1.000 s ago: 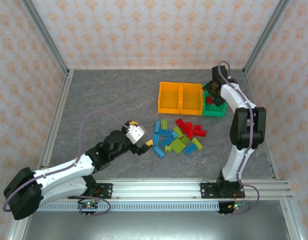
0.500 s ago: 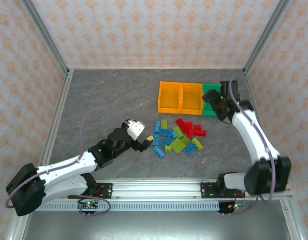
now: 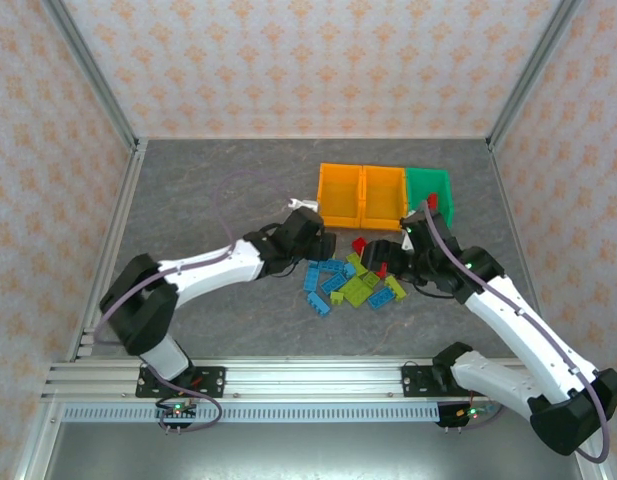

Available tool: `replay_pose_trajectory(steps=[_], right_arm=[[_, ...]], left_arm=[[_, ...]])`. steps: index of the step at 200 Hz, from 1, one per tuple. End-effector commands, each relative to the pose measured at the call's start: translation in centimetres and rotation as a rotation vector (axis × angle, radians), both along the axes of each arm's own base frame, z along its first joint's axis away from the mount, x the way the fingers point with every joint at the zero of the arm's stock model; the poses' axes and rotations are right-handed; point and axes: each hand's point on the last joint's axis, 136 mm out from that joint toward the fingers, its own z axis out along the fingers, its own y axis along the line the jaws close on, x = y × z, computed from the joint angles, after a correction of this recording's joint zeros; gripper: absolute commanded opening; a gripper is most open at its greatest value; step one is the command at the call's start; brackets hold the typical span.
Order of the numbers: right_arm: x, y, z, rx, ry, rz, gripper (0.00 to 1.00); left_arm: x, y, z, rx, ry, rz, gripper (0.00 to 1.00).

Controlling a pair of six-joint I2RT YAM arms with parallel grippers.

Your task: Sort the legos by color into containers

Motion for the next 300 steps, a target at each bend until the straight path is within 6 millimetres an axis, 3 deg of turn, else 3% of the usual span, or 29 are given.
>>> replay_pose_trajectory(steps=[1,21,51,59,71,116,132,155,182,193,216,235,242,271,300], right_arm=[[-0.6,-0.9,-0.2,-0.046,-0.014,0.011,0.87],[-0.7,-1.0,-0.2,-0.05,-0.02,0.016,0.88],[-0.9,-1.2,-0.7,-0.045,-0.027,0.005,0.88],[-1.0,-1.3,-0.7,-0.04,-0.031,0.0,0.88],[-1.1,-1.4,-0.8,-0.038,-0.032,-0.006,0.88],[-1.0,-1.4,-0.4,-0.027,-0.044,-0.017,0.88],[-0.9,-1.4,-0.2,-0.024,-0.05,-0.021,0.87],[-0.9,-1.5,0.2,-0.017,-0.057,-0.03,0.87],[-0.6,-1.7,1.0,-0.007,-0.085,-0.051,0.87],[-0.3,-1.8,1.2,-0.007,-0.099,-0.066,0.87],[0.1,-2.0,1.4,-0.006,-0.113,-0.092,0.87],[0.1,-2.0,1.5,0.005,-0.117,-0.101,0.87],[0.1,-2.1,1.6,0.006,-0.122,-0.106,0.87],[-0.2,-3.3,2.1,-0.021,-0.158,-0.136,0.87],[-0.5,-4.1,2.1,-0.039,-0.167,-0.154,0.87]], left_arm=[[-0.1,0.8,-2.5,0.052,0.154,0.08,0.81],[0.5,0.8,-4.2,0.112,0.208,0.098,0.76],[0.5,0.6,-5.8,0.115,0.257,0.107,0.56],[0.3,0.6,-7.3,0.129,0.285,0.107,0.52],[0.2,0.5,-7.8,0.13,0.296,0.105,0.47],[0.0,0.6,-9.3,0.152,0.327,0.093,0.42],[0.0,0.6,-9.4,0.149,0.336,0.084,0.31],[-0.3,0.4,-7.2,0.117,0.298,0.072,0.16],[-0.8,-1.3,1.3,0.036,0.121,0.016,0.15],[-0.5,-2.1,3.8,0.027,0.063,0.001,0.16],[2.8,-2.0,6.4,0.097,-0.049,0.054,0.16],[6.3,-2.4,6.9,0.136,-0.09,0.087,0.16],[7.8,-2.7,5.8,0.154,-0.08,0.094,0.16],[12.7,-3.8,5.2,0.149,-0.094,0.099,0.15],[15.3,-5.4,4.4,0.165,-0.102,0.05,0.15]])
